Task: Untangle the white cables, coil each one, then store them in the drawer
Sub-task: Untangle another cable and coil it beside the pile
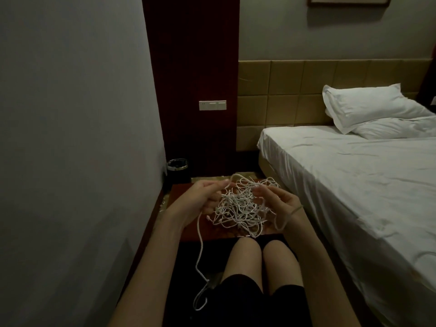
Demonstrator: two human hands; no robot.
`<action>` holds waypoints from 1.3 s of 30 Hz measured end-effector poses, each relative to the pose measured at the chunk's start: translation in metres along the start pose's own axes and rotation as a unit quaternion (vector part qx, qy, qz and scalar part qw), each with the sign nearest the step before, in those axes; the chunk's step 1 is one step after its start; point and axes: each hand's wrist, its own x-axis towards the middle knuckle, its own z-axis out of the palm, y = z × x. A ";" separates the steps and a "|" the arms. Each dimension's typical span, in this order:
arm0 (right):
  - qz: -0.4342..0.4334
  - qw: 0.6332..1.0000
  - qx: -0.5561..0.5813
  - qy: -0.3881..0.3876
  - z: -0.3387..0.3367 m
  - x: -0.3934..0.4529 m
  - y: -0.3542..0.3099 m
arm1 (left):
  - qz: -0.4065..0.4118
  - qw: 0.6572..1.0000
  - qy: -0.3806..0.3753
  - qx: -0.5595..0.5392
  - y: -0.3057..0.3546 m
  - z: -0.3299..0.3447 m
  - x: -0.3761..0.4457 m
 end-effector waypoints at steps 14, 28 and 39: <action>0.020 1.000 -0.020 -0.006 0.007 -0.005 0.006 | 0.109 0.984 0.087 -0.107 0.009 0.022 0.009; 0.080 0.984 0.129 -0.088 -0.003 -0.013 0.002 | 0.032 0.950 0.277 -0.143 -0.011 -0.006 0.013; 0.002 0.993 0.000 -0.116 0.016 -0.017 0.000 | 0.098 0.973 0.209 0.009 0.004 0.012 0.003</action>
